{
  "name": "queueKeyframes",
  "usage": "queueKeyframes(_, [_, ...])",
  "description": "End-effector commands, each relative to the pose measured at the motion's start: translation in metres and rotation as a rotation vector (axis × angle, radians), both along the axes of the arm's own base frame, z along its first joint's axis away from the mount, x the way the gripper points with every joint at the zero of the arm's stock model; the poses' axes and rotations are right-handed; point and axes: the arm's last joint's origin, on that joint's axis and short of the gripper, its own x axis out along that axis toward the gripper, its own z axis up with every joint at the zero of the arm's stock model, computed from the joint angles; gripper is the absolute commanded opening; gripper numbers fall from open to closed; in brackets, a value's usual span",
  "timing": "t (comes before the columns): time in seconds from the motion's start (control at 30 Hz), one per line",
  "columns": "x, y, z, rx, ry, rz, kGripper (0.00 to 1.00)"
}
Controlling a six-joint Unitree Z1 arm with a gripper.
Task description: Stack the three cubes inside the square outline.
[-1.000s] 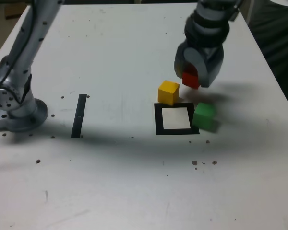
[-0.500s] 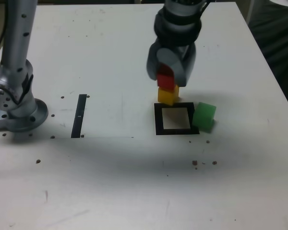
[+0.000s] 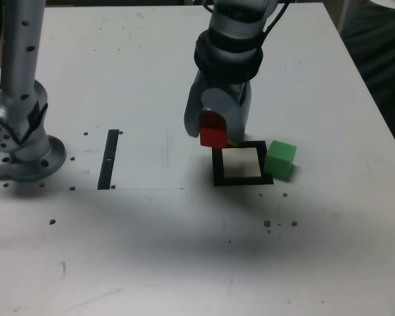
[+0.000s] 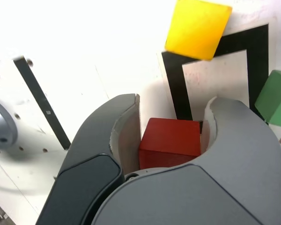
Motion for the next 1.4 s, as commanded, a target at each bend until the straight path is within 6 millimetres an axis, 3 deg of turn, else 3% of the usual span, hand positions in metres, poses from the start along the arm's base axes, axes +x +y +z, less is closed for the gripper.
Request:
queueKeyframes(0.0, [0.002,-0.005,-0.005,-0.019,0.015,0.009,0.36])
queueKeyframes(0.4, [0.023,-0.010,-0.035,-0.067,0.056,0.035,0.36])
queueKeyframes(1.07, [0.048,0.018,-0.052,-0.075,0.068,0.073,0.37])
queueKeyframes(1.17, [0.050,0.021,-0.053,-0.073,0.067,0.075,0.47])
queueKeyframes(1.37, [0.053,0.025,-0.055,-0.069,0.057,0.076,0.91])
